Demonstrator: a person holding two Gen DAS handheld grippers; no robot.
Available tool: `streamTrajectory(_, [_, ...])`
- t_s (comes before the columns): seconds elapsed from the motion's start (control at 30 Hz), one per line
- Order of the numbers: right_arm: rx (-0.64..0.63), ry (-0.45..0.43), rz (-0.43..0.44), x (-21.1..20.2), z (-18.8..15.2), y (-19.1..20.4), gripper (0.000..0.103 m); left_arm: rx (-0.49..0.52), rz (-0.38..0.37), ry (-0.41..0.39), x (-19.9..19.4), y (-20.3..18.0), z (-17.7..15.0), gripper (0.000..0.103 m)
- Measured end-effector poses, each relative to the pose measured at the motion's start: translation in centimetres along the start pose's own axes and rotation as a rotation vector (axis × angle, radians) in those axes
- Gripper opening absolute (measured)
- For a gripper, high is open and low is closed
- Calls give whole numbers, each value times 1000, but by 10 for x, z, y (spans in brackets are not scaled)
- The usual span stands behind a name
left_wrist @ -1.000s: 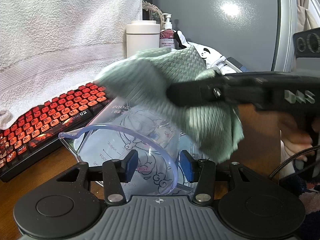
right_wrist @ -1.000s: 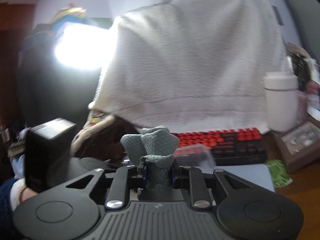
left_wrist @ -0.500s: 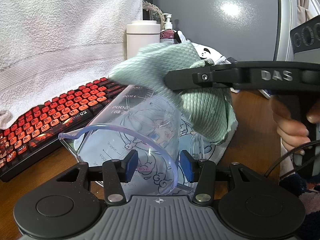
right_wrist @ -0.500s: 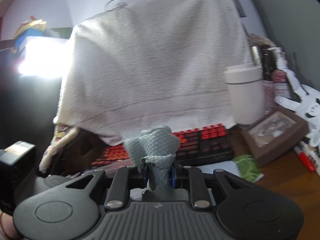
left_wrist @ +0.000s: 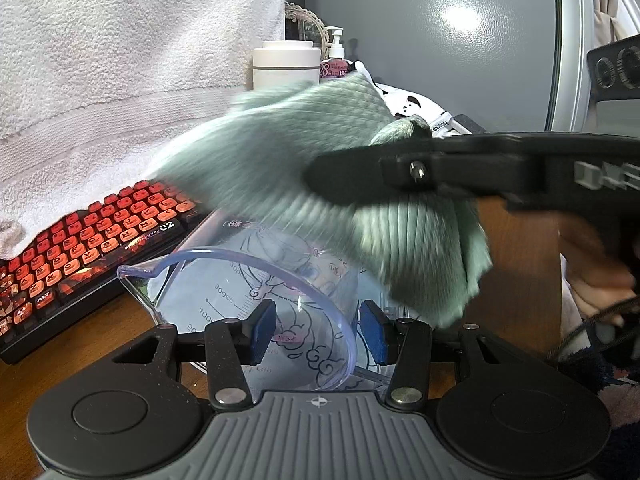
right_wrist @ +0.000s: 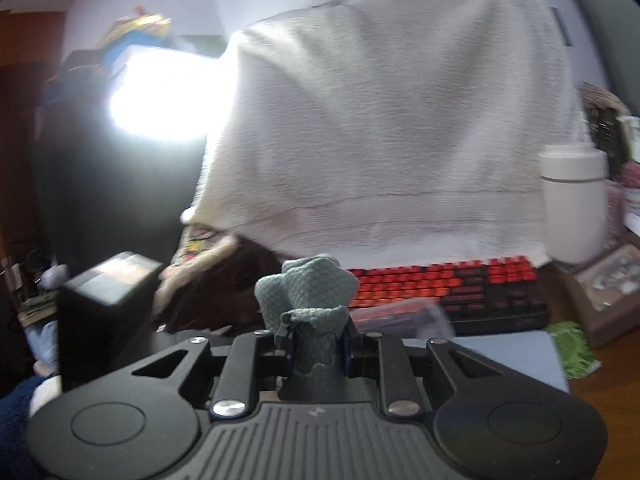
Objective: Clean container
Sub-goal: 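Keep wiping the jug's outer wall with the cloth in the right tool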
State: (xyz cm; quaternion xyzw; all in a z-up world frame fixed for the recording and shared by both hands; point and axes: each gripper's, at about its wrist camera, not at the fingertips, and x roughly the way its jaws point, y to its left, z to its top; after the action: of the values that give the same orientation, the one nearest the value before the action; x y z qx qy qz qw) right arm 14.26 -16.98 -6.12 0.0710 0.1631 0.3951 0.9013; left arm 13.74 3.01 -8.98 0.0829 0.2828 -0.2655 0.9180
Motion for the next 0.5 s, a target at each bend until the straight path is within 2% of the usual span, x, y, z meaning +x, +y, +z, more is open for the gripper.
streamTrajectory(0.13, [61,-15,-111,-3,0,-29,20,1,1,0,0,-2,-1,46])
streamTrajectory(0.27, [125,-7,-139,-6,2,-48,20,1,1,0,0,-3,0,46])
streamTrajectory(0.37, [119,-5,-128,-3,4,-42,20,1,1,0,-1,-4,0,46])
streamTrajectory(0.5, [73,8,-35,5,6,-16,20,0,0,0,-2,-4,0,46])
